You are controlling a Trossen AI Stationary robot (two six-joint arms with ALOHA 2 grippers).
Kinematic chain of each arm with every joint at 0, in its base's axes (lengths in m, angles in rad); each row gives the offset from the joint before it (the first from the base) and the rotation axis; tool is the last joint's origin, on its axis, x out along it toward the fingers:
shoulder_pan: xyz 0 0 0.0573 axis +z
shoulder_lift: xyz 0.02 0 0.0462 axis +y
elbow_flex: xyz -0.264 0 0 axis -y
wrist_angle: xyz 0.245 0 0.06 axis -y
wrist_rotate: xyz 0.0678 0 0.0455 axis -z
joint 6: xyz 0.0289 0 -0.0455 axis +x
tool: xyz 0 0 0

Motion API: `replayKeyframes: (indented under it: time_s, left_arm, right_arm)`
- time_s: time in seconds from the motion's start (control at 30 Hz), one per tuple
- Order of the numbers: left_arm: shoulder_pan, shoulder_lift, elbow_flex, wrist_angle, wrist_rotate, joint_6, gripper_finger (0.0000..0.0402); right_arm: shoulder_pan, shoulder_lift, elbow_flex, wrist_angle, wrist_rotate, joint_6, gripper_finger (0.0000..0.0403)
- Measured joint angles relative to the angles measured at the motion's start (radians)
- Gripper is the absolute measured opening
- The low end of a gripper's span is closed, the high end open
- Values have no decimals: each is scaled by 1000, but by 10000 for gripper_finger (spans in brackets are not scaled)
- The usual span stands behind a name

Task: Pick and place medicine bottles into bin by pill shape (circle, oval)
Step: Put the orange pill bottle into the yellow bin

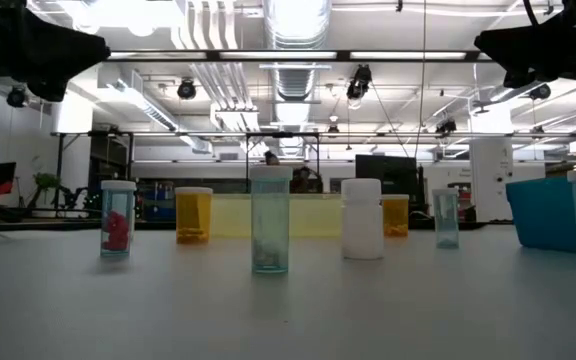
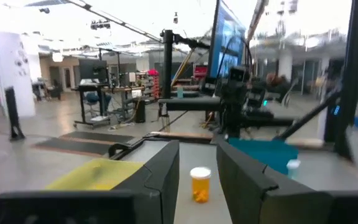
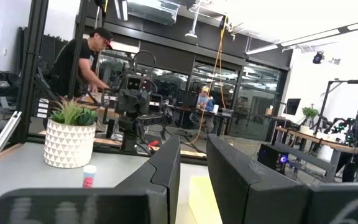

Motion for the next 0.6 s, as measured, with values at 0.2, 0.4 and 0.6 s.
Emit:
replayKeyframes:
  time_s: [0.2,0.4,0.6]
  left_arm:
    - [0,0,0,97,0,-312,91]
    - [0,0,0,106,0,-458,91]
    - [0,1,0,106,0,-507,91]
  right_arm:
    - [0,0,0,0,0,0,70]
    - [0,0,0,0,0,0,70]
    - [-1,0,0,10,0,362,70]
